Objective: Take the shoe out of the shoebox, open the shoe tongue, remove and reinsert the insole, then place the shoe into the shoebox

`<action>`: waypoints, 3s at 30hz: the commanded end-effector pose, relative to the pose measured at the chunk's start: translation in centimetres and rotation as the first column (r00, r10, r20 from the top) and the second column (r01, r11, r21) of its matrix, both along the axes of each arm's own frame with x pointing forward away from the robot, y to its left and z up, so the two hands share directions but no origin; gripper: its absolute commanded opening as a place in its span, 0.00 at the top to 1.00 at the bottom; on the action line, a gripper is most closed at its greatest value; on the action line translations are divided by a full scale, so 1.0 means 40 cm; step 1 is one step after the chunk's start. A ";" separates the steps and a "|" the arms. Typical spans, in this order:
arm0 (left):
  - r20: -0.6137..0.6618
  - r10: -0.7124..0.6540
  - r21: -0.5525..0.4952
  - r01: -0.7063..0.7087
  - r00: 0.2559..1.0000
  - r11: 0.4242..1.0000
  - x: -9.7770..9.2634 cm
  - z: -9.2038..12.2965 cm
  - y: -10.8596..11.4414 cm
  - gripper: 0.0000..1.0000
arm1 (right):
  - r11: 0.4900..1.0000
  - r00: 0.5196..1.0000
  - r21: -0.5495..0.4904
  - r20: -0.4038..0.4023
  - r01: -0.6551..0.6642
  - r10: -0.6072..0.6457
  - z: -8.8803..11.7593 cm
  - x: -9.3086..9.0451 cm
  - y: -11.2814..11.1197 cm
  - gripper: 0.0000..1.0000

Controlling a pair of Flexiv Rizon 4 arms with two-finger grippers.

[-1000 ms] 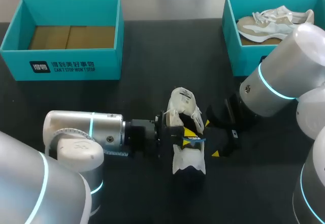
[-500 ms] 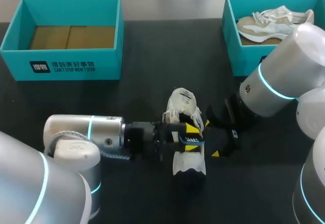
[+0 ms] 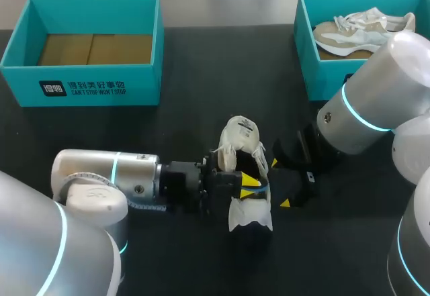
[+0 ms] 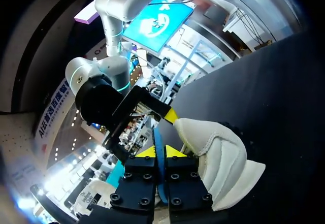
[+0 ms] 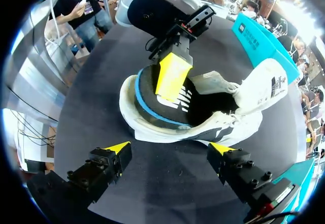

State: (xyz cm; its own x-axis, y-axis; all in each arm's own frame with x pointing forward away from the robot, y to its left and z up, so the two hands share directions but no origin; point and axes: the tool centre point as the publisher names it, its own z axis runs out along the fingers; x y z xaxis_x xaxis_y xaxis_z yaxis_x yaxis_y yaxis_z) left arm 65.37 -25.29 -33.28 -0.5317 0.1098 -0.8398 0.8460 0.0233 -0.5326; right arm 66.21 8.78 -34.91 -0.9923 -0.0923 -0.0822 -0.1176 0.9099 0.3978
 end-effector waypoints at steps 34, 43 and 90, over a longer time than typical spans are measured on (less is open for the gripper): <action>-0.086 -0.026 -0.032 0.024 0.996 0.999 -0.029 0.026 -0.024 0.64 | 1.000 1.000 0.000 0.003 0.001 -0.001 -0.003 -0.003 0.000 0.00; -0.176 0.010 0.006 -0.009 0.984 1.000 -0.027 0.022 -0.012 0.65 | 1.000 1.000 0.000 0.003 0.001 -0.001 -0.003 -0.003 0.000 0.00; -0.164 0.031 0.111 -0.013 0.986 0.994 -0.027 0.031 0.002 1.00 | 1.000 1.000 0.000 0.003 0.001 -0.001 -0.003 -0.003 0.000 0.00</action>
State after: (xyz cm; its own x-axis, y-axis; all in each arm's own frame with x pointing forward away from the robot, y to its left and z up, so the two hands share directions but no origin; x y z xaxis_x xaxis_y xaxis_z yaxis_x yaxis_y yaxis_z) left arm 64.36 -24.77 -32.15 -0.6639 0.1533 -0.7320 0.7469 0.0873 -0.6592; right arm 66.21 8.78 -34.91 -0.9923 -0.0924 -0.0822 -0.1177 0.9099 0.3978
